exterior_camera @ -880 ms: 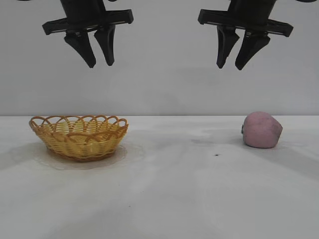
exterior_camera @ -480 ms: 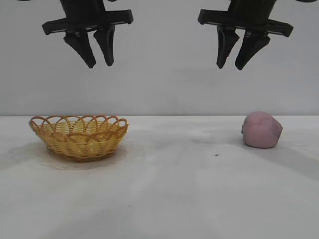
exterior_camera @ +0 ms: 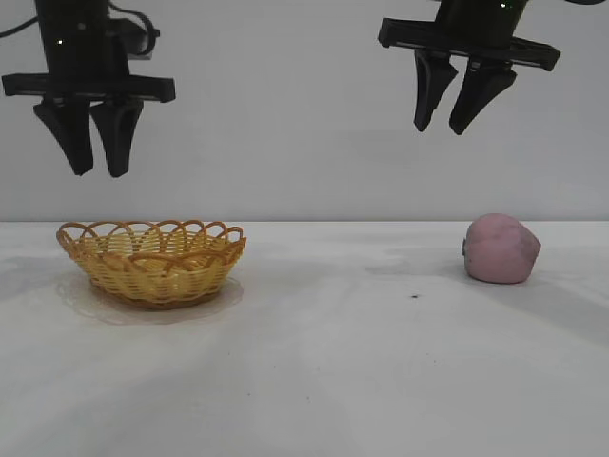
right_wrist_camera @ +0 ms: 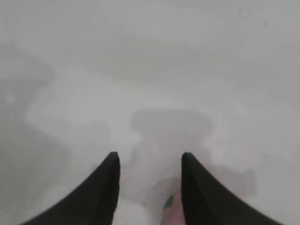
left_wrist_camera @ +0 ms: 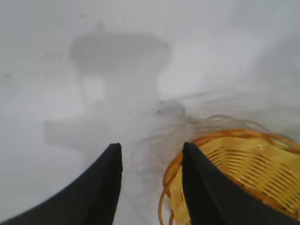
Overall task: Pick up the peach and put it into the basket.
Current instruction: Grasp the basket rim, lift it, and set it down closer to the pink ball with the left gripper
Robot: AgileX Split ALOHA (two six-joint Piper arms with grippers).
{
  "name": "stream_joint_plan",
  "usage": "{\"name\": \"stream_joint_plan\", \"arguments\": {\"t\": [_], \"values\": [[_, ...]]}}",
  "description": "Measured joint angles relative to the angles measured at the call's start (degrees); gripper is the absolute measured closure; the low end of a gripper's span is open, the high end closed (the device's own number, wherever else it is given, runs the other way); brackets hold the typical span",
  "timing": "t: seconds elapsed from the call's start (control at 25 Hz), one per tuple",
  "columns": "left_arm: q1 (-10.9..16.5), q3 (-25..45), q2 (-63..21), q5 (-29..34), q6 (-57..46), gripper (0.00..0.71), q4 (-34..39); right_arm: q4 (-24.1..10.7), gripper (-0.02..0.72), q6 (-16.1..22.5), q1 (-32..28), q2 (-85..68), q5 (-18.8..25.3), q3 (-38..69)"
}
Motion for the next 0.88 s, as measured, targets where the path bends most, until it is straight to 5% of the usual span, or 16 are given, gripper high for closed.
{"name": "stream_joint_plan", "arguments": {"t": [0.52,0.72,0.84,0.88], "values": [[0.05,0.0,5.68,1.36,4.3,0.397,-5.94,0.0,0.447,-0.09,0.0,0.0,0.13,0.0],[0.05,0.0,6.4,4.17,6.2,0.638,-8.52,0.0,0.447,-0.09,0.0,0.0,0.13,0.0],[0.05,0.0,5.78,4.55,5.78,0.643,-10.37,0.0,0.447,-0.09,0.0,0.0,0.26,0.0],[0.05,0.0,5.26,4.55,5.37,0.71,-11.24,0.0,0.447,-0.09,0.0,0.0,0.55,0.0]]}}
